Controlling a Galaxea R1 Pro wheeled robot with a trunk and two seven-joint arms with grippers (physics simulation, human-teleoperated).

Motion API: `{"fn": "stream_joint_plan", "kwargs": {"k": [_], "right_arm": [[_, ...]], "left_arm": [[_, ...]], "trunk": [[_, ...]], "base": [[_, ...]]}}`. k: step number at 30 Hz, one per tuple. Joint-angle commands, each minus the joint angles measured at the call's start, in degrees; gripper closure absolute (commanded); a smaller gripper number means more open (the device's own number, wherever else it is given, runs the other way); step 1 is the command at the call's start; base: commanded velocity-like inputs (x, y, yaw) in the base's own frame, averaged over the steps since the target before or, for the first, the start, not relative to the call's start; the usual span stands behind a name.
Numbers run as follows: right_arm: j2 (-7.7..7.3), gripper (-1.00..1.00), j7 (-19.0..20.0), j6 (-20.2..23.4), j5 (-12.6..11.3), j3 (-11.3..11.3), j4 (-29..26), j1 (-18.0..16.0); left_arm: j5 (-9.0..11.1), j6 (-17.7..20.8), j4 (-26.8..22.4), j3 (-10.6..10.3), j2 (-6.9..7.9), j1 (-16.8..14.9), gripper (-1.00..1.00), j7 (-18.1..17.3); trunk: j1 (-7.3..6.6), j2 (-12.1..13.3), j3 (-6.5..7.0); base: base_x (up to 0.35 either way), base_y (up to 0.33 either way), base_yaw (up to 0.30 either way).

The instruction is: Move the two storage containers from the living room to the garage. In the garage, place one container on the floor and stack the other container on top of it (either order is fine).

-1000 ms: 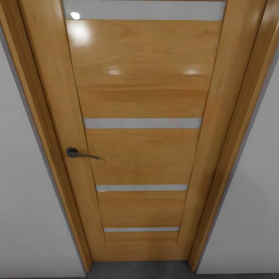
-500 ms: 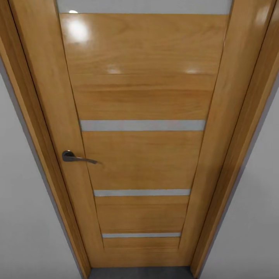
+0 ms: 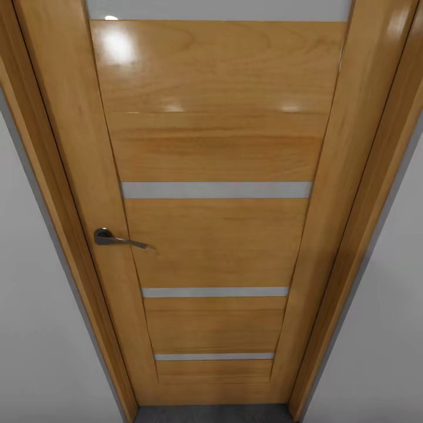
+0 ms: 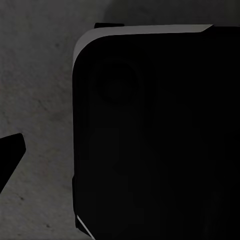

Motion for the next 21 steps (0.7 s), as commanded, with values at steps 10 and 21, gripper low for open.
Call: {"fn": "stream_joint_plan", "kwargs": {"k": [10,21], "right_arm": [[0.04,-1.00,0.7,-0.2,-0.1,0.1,0.0,0.0],[-0.05,-1.00,0.7,-0.1,0.0,0.5,0.0,0.0]], "left_arm": [[0.1,-0.2,0.0,0.1,-0.06,0.0,-1.00,0.1],[0.1,-0.2,0.0,0.1,0.00,0.0,-1.00,0.1]], "trunk": [[0.00,0.0,-0.04],[0.00,0.0,-0.04]], "base": [[0.000,0.000,0.000],[0.000,0.000,0.000]]}}
